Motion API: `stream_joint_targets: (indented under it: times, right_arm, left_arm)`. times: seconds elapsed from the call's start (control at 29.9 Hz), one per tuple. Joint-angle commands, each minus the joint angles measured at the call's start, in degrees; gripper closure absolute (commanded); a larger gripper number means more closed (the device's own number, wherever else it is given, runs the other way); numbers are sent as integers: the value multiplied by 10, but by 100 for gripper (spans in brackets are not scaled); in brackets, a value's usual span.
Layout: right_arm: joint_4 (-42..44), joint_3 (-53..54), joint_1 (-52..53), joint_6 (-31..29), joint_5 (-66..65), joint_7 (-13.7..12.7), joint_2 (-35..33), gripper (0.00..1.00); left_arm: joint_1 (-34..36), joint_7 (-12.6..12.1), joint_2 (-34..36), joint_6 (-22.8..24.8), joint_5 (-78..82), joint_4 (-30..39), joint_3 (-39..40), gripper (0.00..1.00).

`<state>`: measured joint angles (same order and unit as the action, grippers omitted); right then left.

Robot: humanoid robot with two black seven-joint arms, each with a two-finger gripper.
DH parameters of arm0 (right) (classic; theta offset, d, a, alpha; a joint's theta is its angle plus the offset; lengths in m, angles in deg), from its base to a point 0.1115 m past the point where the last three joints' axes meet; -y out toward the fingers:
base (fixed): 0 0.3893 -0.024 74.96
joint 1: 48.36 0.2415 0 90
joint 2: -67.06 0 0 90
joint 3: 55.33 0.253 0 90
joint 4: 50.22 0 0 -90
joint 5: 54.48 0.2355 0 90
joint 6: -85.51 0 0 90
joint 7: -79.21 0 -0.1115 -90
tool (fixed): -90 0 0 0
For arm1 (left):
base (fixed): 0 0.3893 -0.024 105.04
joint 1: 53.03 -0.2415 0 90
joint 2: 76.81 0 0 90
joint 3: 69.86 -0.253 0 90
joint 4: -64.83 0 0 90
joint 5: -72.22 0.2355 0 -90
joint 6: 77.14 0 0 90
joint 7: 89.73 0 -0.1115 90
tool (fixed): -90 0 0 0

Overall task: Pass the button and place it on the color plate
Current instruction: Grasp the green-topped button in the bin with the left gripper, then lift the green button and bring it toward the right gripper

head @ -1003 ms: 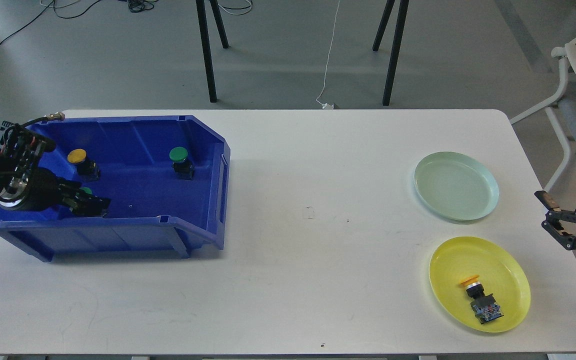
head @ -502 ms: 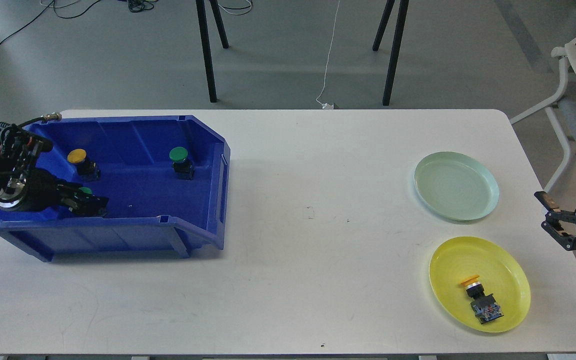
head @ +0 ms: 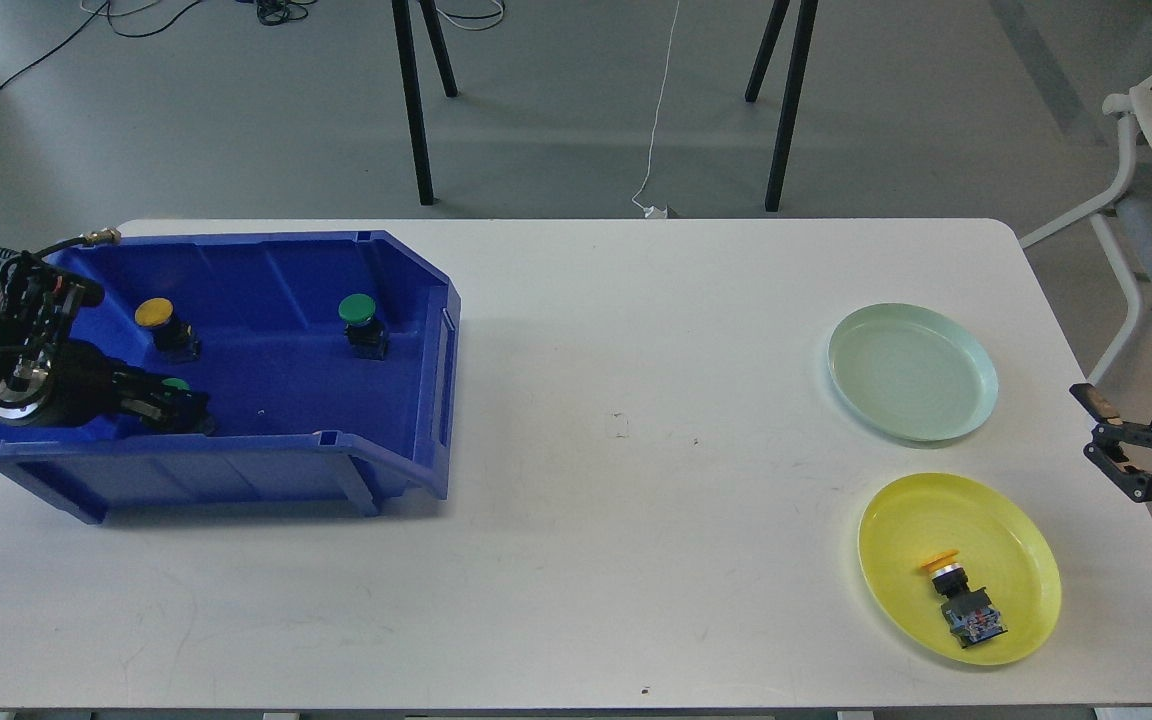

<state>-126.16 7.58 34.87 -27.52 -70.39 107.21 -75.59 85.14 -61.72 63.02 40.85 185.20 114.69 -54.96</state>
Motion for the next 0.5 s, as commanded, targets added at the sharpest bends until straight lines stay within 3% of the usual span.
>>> stream_joint_targets:
  times: [0.0,0.13,0.3,0.47]
  right_arm:
    - [0,0,0,0,0,0,0,0]
    - [-1,0,1,0,0,0,0,0]
    - [-1,4,1,1,0,0,5,0]
    - [0,9,18,8,-11,0,19,0]
  left_arm:
    - [8,0,3,0,-11,0,7,87]
    - [51,0,33,0,-92,7,12,87]
    - [153,0,46,0,-257,20,19,87]
    - [173,0,31,0,-446,44,57,87]
